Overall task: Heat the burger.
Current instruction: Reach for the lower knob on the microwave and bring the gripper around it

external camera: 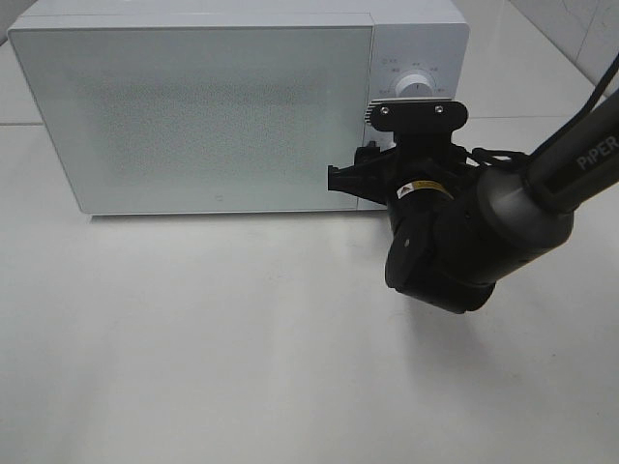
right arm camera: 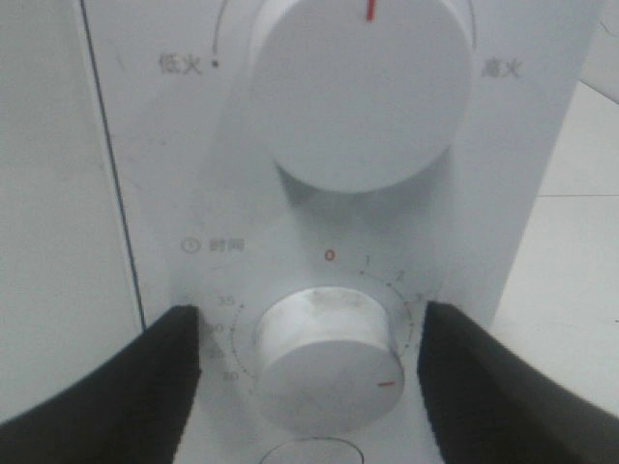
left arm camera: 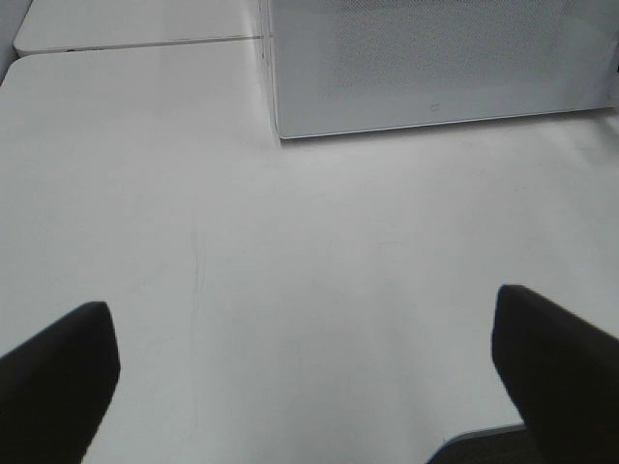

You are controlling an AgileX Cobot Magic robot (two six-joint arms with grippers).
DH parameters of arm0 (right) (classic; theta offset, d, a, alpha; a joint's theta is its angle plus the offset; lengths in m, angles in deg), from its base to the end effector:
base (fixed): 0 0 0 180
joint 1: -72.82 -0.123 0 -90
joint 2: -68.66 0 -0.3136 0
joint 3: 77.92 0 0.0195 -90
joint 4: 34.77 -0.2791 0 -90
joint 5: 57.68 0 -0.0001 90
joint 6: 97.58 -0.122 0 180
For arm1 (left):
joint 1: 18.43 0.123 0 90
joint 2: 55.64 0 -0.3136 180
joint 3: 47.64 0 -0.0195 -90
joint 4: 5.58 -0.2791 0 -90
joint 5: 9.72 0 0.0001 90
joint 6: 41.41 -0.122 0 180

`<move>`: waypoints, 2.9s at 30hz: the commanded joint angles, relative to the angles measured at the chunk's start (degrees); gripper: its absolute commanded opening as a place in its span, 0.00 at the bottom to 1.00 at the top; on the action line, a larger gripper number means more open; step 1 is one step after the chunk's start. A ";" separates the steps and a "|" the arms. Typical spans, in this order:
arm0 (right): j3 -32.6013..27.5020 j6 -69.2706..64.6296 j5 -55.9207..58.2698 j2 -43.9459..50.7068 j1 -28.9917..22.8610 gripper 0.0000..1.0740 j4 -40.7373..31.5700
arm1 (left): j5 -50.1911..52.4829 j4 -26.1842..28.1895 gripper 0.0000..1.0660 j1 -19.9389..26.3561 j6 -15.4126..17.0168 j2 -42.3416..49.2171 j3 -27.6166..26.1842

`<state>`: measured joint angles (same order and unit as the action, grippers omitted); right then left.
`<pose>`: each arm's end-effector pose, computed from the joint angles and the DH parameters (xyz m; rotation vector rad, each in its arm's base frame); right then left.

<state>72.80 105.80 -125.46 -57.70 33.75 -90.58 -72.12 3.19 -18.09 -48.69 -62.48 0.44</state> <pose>0.3660 0.1769 0.1134 0.1224 1.7004 -0.1919 0.0135 -0.0164 0.2817 0.1354 2.0351 -0.0998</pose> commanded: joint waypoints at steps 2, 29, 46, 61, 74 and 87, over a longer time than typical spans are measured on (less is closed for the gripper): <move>0.40 -0.92 -8.65 0.23 1.03 0.40 -0.92 | 0.80 0.34 0.92 0.11 0.23 0.97 0.17; 0.40 -2.52 -7.28 0.23 1.03 0.00 -0.80 | 0.80 0.34 0.92 0.11 0.23 0.97 0.17; 0.40 -28.71 -4.13 0.23 1.03 0.00 7.05 | 0.80 0.34 0.92 0.11 0.23 0.97 0.17; 0.34 -61.76 -3.78 0.23 1.03 0.00 14.38 | 0.80 0.34 0.92 0.11 0.23 0.97 0.17; 0.34 -86.57 -2.69 0.23 1.03 0.00 14.55 | 0.80 0.34 0.92 0.11 0.23 0.97 0.17; 0.34 -101.87 -2.75 0.23 1.03 0.00 14.78 | 0.80 0.34 0.92 0.11 0.23 0.97 0.17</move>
<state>70.85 6.96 -126.66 -58.22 34.95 -85.42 -72.12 3.19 -18.09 -48.69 -62.48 0.44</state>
